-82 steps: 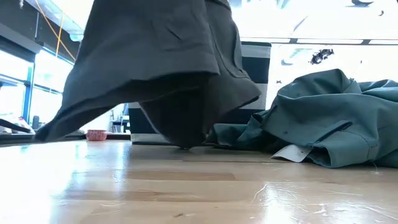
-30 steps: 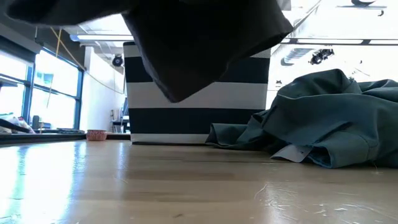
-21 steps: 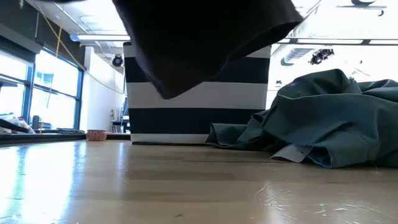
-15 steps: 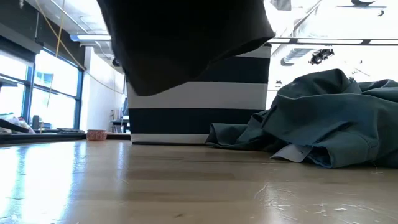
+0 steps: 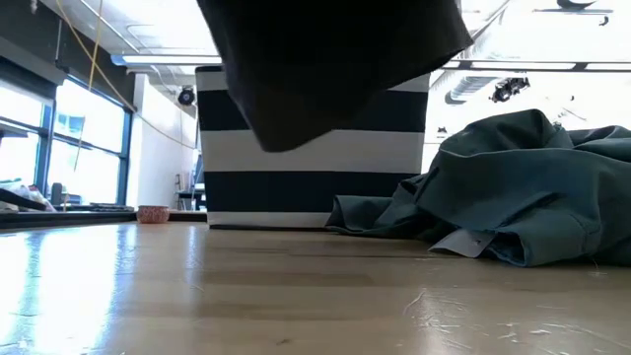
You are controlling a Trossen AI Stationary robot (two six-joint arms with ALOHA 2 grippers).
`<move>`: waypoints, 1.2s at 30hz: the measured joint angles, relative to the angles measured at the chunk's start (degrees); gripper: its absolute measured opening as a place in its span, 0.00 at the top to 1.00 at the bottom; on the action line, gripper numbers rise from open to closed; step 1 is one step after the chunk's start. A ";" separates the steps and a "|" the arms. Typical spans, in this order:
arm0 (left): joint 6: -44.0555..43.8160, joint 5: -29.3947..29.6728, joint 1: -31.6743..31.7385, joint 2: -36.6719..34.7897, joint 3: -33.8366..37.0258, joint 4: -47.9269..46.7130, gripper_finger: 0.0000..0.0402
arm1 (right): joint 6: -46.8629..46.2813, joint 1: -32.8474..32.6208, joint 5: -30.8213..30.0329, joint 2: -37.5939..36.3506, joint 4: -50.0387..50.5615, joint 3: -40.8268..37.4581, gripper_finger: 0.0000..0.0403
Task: Sort clothes
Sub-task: Fold the dark grey short
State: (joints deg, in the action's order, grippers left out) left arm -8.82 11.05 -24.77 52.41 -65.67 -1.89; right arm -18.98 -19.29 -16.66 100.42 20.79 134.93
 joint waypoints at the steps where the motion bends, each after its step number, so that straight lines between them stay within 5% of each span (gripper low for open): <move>1: 0.06 -0.02 0.00 0.60 0.00 0.56 0.48 | 0.00 0.00 -0.62 0.00 -0.02 0.00 0.99; 16: 5.45 9.45 0.00 2.76 0.00 6.76 0.51 | -0.44 0.00 -5.65 0.07 -0.02 0.00 0.99; 19: 6.81 9.81 0.00 2.58 -0.02 7.73 0.60 | -0.44 0.00 -5.63 0.07 0.35 0.00 0.99; 25: 10.97 10.55 -0.05 0.71 0.00 7.62 0.95 | -0.46 0.02 -5.60 0.09 4.46 0.00 0.99; 36: 12.24 18.99 -0.04 -3.35 0.00 2.05 0.96 | -3.69 4.01 -7.01 -0.22 18.57 -0.31 0.99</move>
State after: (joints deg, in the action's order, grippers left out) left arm 3.42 30.04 -24.81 49.05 -65.67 0.17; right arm -22.67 -15.28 -23.67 100.20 39.36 134.62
